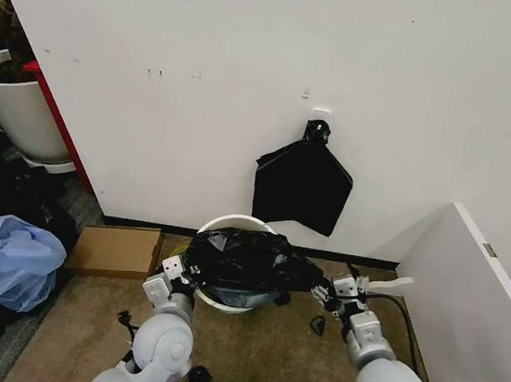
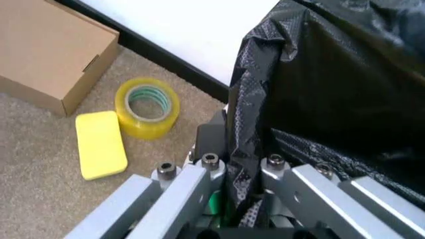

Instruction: Place the garbage bag over the trash bin.

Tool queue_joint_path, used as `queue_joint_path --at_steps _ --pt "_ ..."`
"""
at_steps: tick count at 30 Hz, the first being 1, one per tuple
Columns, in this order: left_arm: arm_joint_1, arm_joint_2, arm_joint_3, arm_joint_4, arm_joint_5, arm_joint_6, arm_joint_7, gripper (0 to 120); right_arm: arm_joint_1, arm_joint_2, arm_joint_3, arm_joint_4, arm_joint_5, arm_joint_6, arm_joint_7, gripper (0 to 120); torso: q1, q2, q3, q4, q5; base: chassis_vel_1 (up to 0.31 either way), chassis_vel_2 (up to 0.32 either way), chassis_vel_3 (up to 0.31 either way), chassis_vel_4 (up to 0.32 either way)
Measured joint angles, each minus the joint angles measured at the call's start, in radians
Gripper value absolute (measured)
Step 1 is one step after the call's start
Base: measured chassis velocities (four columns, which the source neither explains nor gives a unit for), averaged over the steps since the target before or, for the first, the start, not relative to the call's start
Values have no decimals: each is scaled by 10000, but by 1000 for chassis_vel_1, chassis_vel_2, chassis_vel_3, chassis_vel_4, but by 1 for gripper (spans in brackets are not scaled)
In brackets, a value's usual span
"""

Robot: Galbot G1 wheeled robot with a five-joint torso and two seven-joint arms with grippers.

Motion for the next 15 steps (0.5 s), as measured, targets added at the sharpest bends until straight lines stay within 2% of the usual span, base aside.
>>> queue_joint_path --at_steps 5,7,8,11,13,15 --pt "41 54 6 -106 -48 24 -6 1 63 -317 180 118 631 -111 -403 100 0 0 0 0 0 0 0 0 0" --pt "104 94 -1 -157 -76 36 -7 1 97 -441 399 125 2118 -18 -1288 100 0 0 0 0 0 0 0 0 0" --pt "104 94 -1 -157 -76 36 -7 1 97 -441 399 125 2118 -18 -1288 100 0 0 0 0 0 0 0 0 0" --pt "181 153 -20 -179 -88 43 -8 1 223 -396 533 230 3744 322 -2057 100 0 0 0 2 0 0 0 0 0" --pt "202 159 -23 -192 -95 44 -8 1 300 -322 545 232 4039 561 -2276 100 0 0 0 2 0 0 0 0 0" --pt "218 155 -24 -222 -100 49 -8 1 343 -314 547 204 3621 946 -2552 100 0 0 0 1 0 0 0 0 0"
